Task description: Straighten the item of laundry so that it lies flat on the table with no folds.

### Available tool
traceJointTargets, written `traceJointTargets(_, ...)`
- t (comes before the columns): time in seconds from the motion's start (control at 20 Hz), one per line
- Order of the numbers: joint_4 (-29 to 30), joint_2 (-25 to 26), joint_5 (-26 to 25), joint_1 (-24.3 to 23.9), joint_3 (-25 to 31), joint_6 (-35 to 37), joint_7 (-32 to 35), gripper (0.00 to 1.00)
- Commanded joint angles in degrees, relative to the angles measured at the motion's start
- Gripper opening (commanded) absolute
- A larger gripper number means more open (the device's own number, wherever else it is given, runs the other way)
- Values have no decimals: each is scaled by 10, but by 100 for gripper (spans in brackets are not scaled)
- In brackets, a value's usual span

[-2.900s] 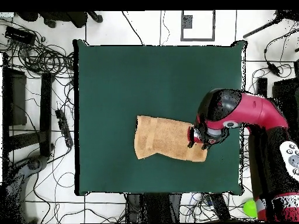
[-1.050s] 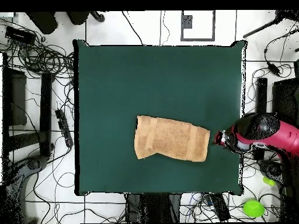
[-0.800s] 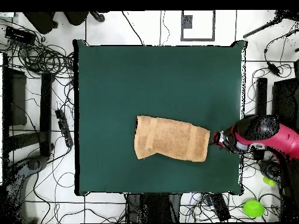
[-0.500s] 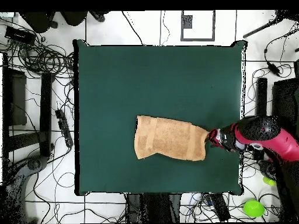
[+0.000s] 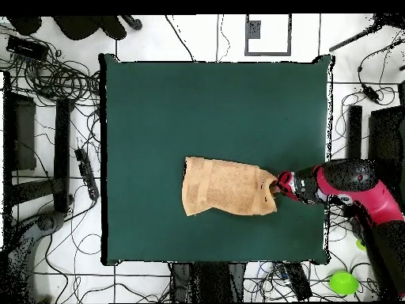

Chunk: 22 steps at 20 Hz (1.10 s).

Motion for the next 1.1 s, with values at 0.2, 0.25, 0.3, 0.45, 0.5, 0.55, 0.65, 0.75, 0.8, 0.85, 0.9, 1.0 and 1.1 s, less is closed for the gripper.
traceJointTargets(0.2,50,27,40,12,89,24,-79,100)
traceJointTargets(0.25,51,27,39,12,90,12,-72,100)
traceJointTargets(0.3,50,27,37,14,88,1,-64,100)
traceJointTargets(0.45,46,28,46,19,85,-13,-38,100)
traceJointTargets(0.5,50,29,57,18,89,-19,-29,100)
traceJointTargets(0.55,54,29,68,17,93,-25,-20,100)
traceJointTargets(0.65,75,25,93,9,103,-47,0,100)
traceJointTargets(0.75,80,29,109,7,111,-67,8,100)
traceJointTargets(0.8,83,30,114,5,115,-82,9,100)
traceJointTargets(0.85,89,29,115,2,119,-107,9,100)
traceJointTargets(0.9,93,30,118,1,119,-120,12,100)
traceJointTargets(1.0,100,25,128,4,113,-131,29,100)
traceJointTargets(1.1,113,20,143,4,111,-144,48,100)
